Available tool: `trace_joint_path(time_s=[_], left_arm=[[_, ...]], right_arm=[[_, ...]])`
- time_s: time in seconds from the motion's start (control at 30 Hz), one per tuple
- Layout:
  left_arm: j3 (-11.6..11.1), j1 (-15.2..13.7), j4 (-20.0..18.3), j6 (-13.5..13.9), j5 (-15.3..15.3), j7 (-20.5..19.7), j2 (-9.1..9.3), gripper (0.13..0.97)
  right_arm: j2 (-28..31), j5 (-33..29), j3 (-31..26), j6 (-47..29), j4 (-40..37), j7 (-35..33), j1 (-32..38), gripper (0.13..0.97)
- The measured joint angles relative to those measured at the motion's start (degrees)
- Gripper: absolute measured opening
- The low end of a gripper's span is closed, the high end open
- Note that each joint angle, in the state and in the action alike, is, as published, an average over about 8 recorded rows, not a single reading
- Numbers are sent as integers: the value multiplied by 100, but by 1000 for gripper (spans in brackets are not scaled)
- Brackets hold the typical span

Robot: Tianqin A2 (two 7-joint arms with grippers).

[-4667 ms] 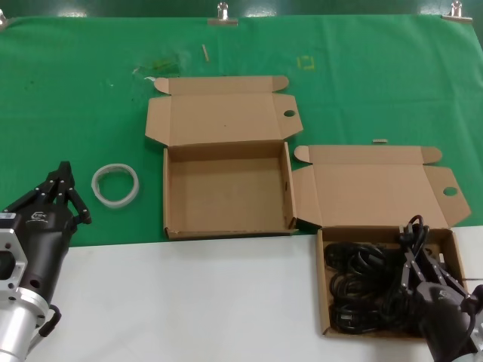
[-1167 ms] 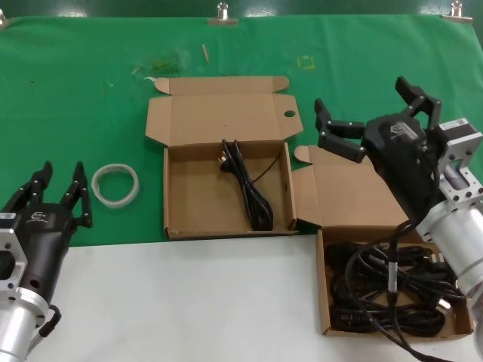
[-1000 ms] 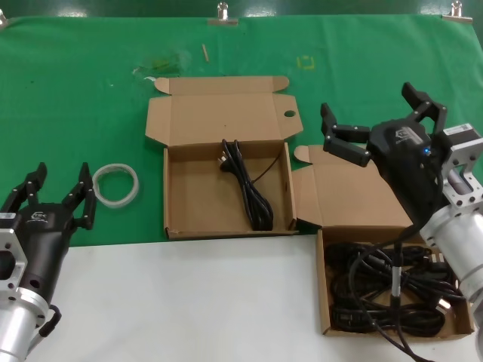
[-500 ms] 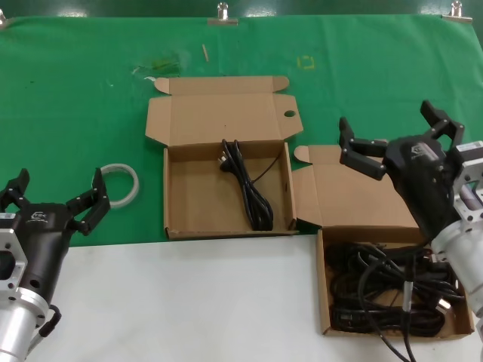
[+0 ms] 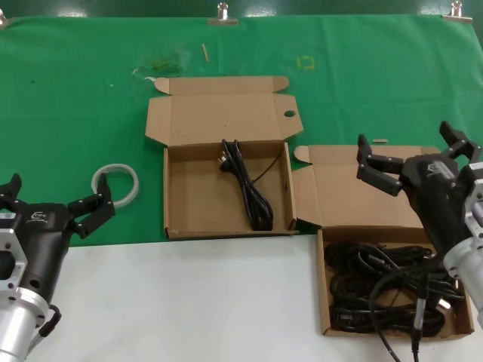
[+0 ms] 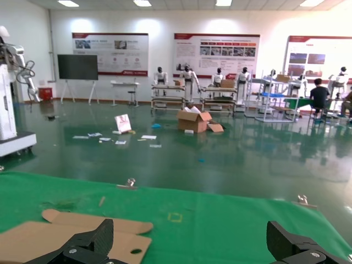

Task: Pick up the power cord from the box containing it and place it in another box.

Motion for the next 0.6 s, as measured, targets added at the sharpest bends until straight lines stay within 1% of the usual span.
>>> trace_joint_path(time_s=[0.07,0.2,0.47,0.6], left_arm=[[0,0,0,0,0,0,0,920],[0,0,0,0,0,0,0,920],[0,0,0,0,0,0,0,965],[0,0,0,0,0,0,0,965]], right_arm=[[-28,-3,57,-4,-7,-34,-47,966],[-86,-8,173,-11,-21,-104,-143,966],[-199,-18,400,-24,-51,-242,-331,966],[-238,-21,477,-29,-60,-288,-394,966]])
